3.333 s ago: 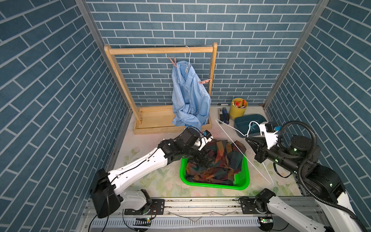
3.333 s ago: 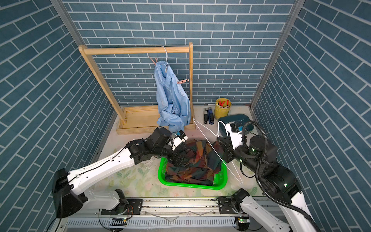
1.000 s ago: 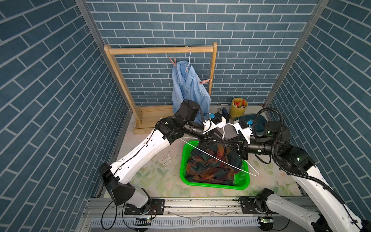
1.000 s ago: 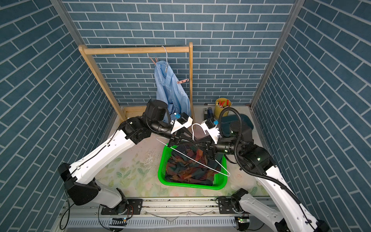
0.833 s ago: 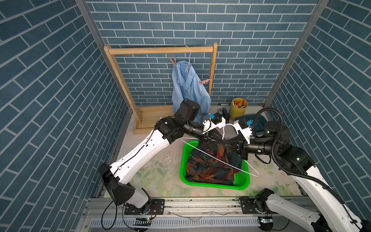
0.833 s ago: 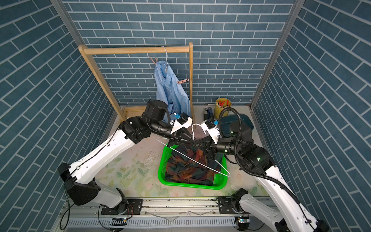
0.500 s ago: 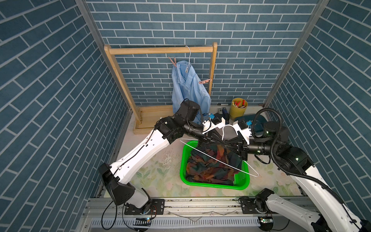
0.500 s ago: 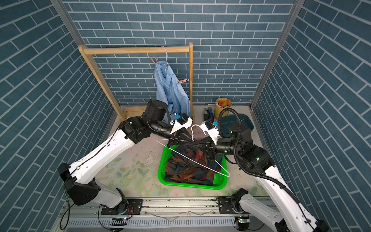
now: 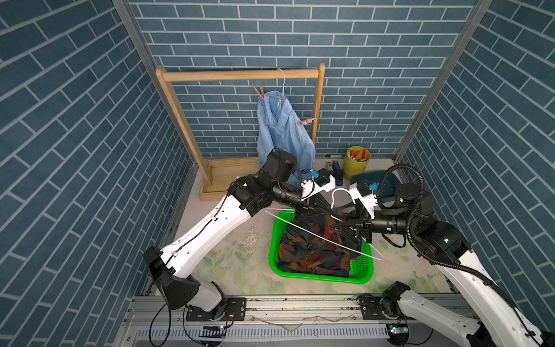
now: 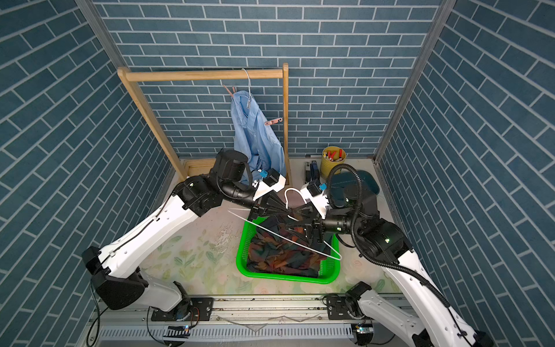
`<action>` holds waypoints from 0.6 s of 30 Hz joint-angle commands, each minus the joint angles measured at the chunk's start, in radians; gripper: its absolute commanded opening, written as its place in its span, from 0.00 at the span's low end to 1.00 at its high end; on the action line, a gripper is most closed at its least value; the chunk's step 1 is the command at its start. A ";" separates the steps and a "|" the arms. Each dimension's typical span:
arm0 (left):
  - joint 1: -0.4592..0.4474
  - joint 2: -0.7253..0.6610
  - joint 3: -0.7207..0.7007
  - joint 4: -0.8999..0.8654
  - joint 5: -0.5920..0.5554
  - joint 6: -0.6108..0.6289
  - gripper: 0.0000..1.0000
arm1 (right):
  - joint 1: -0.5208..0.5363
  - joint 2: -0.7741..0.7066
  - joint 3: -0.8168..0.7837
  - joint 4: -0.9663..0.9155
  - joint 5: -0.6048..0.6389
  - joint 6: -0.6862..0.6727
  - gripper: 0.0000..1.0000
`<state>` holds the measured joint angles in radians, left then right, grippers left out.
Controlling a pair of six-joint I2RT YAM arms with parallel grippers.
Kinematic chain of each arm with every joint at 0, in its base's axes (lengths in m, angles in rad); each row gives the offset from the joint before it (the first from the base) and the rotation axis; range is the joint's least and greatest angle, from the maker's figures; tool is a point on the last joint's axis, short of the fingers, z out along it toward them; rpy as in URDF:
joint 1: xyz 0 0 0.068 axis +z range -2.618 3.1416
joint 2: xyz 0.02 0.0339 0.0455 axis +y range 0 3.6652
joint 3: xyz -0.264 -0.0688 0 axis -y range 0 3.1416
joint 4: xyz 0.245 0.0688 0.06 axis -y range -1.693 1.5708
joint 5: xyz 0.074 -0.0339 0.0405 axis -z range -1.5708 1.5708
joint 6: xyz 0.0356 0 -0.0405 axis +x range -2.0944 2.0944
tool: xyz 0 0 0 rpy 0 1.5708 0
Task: Remove the clothespins securing long-sleeve shirts to the hanger
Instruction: Place the hanger on the clothesline.
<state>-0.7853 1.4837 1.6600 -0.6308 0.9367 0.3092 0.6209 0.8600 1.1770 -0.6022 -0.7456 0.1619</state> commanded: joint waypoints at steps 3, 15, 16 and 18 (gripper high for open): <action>0.058 -0.036 -0.070 0.102 -0.185 -0.069 0.00 | 0.007 -0.054 0.026 -0.017 -0.022 -0.047 0.86; 0.194 -0.204 -0.045 0.055 -0.718 -0.138 0.00 | 0.007 -0.132 0.026 0.065 0.159 0.008 0.99; 0.211 -0.233 -0.038 0.064 -0.806 -0.170 0.00 | 0.007 -0.134 0.027 0.062 0.173 0.008 0.99; 0.259 -0.249 -0.003 0.053 -0.962 -0.233 0.00 | 0.008 -0.135 0.035 0.058 0.195 0.016 0.99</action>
<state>-0.5728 1.2797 1.5967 -0.5766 0.2703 0.1646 0.6247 0.7330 1.1828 -0.5694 -0.5976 0.1715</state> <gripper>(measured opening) 0.086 0.986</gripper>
